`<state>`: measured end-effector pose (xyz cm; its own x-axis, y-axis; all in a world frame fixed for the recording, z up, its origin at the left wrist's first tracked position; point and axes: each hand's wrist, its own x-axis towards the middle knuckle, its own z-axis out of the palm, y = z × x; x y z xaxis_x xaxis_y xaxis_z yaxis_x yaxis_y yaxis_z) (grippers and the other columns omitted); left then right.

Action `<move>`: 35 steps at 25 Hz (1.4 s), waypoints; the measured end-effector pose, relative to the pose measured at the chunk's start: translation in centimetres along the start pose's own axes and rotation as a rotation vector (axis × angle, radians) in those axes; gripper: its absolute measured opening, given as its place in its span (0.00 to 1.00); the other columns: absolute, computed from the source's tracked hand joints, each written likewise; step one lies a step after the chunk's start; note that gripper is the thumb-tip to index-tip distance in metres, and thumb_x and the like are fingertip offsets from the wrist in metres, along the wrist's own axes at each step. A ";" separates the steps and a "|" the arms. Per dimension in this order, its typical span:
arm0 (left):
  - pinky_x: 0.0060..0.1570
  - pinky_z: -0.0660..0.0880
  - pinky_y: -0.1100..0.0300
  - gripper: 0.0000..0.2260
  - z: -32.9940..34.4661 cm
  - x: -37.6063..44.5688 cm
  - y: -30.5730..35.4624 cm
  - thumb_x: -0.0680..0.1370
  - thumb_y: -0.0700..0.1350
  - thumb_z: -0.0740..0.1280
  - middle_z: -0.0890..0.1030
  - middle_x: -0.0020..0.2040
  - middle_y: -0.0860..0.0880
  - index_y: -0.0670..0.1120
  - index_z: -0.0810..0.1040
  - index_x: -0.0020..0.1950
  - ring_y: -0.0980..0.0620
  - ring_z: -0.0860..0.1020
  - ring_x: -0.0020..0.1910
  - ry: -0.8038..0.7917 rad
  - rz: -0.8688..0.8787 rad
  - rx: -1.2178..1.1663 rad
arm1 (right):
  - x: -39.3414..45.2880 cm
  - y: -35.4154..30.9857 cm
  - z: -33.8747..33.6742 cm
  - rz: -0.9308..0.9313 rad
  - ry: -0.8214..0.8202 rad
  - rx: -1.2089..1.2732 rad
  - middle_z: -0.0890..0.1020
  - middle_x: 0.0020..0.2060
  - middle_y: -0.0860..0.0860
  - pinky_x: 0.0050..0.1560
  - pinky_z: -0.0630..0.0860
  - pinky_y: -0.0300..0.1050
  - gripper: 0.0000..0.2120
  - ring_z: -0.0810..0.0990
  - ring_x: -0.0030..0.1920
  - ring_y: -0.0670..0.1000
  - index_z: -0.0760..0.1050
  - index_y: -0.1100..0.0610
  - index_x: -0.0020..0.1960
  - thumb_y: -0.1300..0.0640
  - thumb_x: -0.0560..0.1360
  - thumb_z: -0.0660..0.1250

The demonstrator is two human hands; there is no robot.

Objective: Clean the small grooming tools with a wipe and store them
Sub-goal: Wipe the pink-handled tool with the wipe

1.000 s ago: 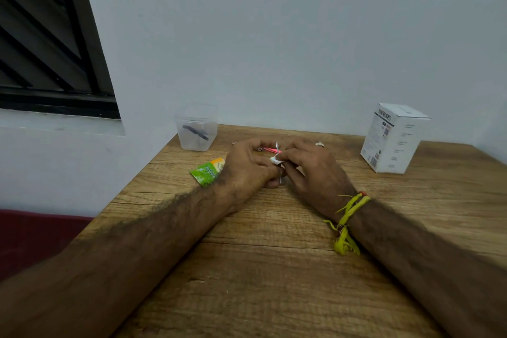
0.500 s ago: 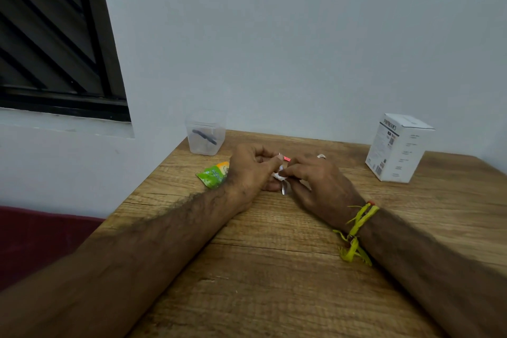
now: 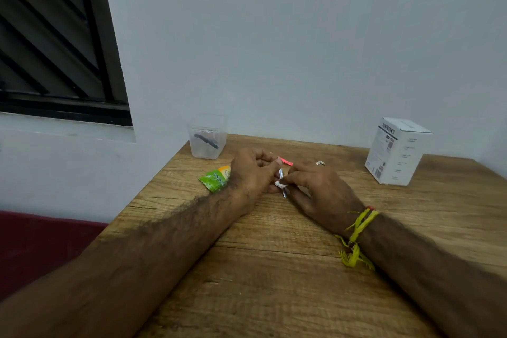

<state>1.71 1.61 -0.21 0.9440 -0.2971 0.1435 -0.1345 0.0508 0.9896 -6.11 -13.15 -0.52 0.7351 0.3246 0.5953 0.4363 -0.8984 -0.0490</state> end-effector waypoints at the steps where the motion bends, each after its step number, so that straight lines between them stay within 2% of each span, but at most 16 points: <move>1: 0.35 0.83 0.51 0.07 0.0 0.0 0.0 0.78 0.38 0.71 0.82 0.39 0.39 0.33 0.79 0.51 0.47 0.81 0.33 -0.002 -0.001 -0.003 | 0.0 0.0 0.0 -0.007 -0.003 -0.011 0.83 0.46 0.51 0.46 0.71 0.43 0.06 0.81 0.48 0.52 0.83 0.56 0.50 0.58 0.74 0.70; 5: 0.31 0.82 0.56 0.07 -0.1 0.3 0.4 0.78 0.38 0.71 0.82 0.39 0.39 0.33 0.79 0.51 0.47 0.81 0.32 -0.001 0.011 0.011 | 0.4 0.0 -0.2 -0.024 -0.007 -0.064 0.82 0.44 0.50 0.45 0.66 0.40 0.05 0.79 0.47 0.52 0.83 0.57 0.49 0.58 0.74 0.70; 10: 0.34 0.82 0.53 0.06 0.1 0.2 0.4 0.78 0.38 0.71 0.83 0.39 0.39 0.35 0.79 0.50 0.49 0.82 0.31 0.011 0.010 0.016 | -0.1 -0.2 -0.5 -0.011 -0.030 -0.084 0.82 0.43 0.51 0.44 0.66 0.40 0.07 0.81 0.45 0.54 0.83 0.57 0.49 0.58 0.74 0.69; 13: 0.35 0.82 0.52 0.06 0.1 0.3 0.5 0.78 0.38 0.71 0.83 0.38 0.39 0.35 0.79 0.51 0.49 0.82 0.30 0.008 0.017 0.018 | -0.1 -0.4 -0.7 -0.046 -0.040 -0.081 0.81 0.42 0.50 0.44 0.72 0.44 0.09 0.80 0.44 0.52 0.83 0.56 0.49 0.55 0.76 0.66; 16: 0.37 0.83 0.50 0.07 0.0 0.3 0.7 0.78 0.38 0.70 0.82 0.36 0.42 0.34 0.79 0.52 0.52 0.81 0.28 0.002 0.019 0.012 | 0.1 -0.4 -0.8 -0.021 -0.003 -0.057 0.81 0.43 0.49 0.46 0.67 0.39 0.11 0.79 0.45 0.51 0.82 0.55 0.48 0.52 0.77 0.63; 19: 0.30 0.81 0.56 0.07 -0.1 0.1 0.6 0.78 0.37 0.70 0.81 0.36 0.41 0.33 0.78 0.52 0.52 0.81 0.27 0.004 0.020 0.004 | -0.1 -0.4 -0.6 -0.060 -0.040 -0.037 0.81 0.42 0.49 0.43 0.72 0.44 0.12 0.79 0.44 0.51 0.82 0.56 0.47 0.52 0.77 0.61; 21: 0.30 0.81 0.57 0.07 -0.1 0.0 0.3 0.78 0.37 0.70 0.81 0.37 0.41 0.34 0.79 0.52 0.52 0.81 0.28 0.003 0.016 0.011 | -0.3 -0.5 -0.5 -0.066 -0.049 -0.035 0.81 0.43 0.48 0.43 0.75 0.46 0.15 0.80 0.44 0.52 0.82 0.55 0.48 0.51 0.77 0.59; 25: 0.27 0.79 0.60 0.08 -0.1 0.2 0.3 0.78 0.37 0.70 0.81 0.37 0.41 0.34 0.78 0.53 0.53 0.81 0.27 0.015 -0.002 0.010 | -0.2 -0.3 -0.7 -0.106 -0.049 -0.035 0.81 0.44 0.47 0.43 0.75 0.44 0.13 0.80 0.44 0.51 0.83 0.54 0.47 0.52 0.76 0.60; 30: 0.26 0.78 0.60 0.08 -0.1 0.3 0.3 0.79 0.39 0.70 0.81 0.39 0.38 0.35 0.78 0.54 0.51 0.80 0.28 0.037 0.023 0.073 | 0.0 -1.1 -0.7 -0.127 -0.087 -0.063 0.82 0.44 0.49 0.42 0.75 0.44 0.18 0.81 0.42 0.53 0.84 0.54 0.46 0.51 0.77 0.55; 33: 0.23 0.74 0.61 0.07 0.5 -0.2 0.4 0.80 0.41 0.69 0.81 0.40 0.38 0.37 0.77 0.53 0.49 0.80 0.27 0.053 0.024 0.090 | -0.5 0.0 -1.6 -0.086 -0.128 -0.064 0.82 0.44 0.48 0.44 0.73 0.43 0.13 0.81 0.45 0.52 0.83 0.53 0.48 0.56 0.77 0.60; 35: 0.23 0.75 0.61 0.07 0.2 -0.3 0.7 0.81 0.42 0.67 0.81 0.40 0.39 0.38 0.76 0.53 0.47 0.81 0.27 0.088 0.021 0.061 | -0.4 0.2 -1.4 0.060 0.037 0.036 0.82 0.43 0.47 0.45 0.71 0.39 0.07 0.80 0.45 0.49 0.83 0.54 0.49 0.62 0.75 0.67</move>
<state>1.29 1.53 0.43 0.9633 -0.2110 0.1659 -0.1702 -0.0024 0.9854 -7.05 -13.92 0.34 0.7412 0.2584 0.6196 0.4109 -0.9045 -0.1143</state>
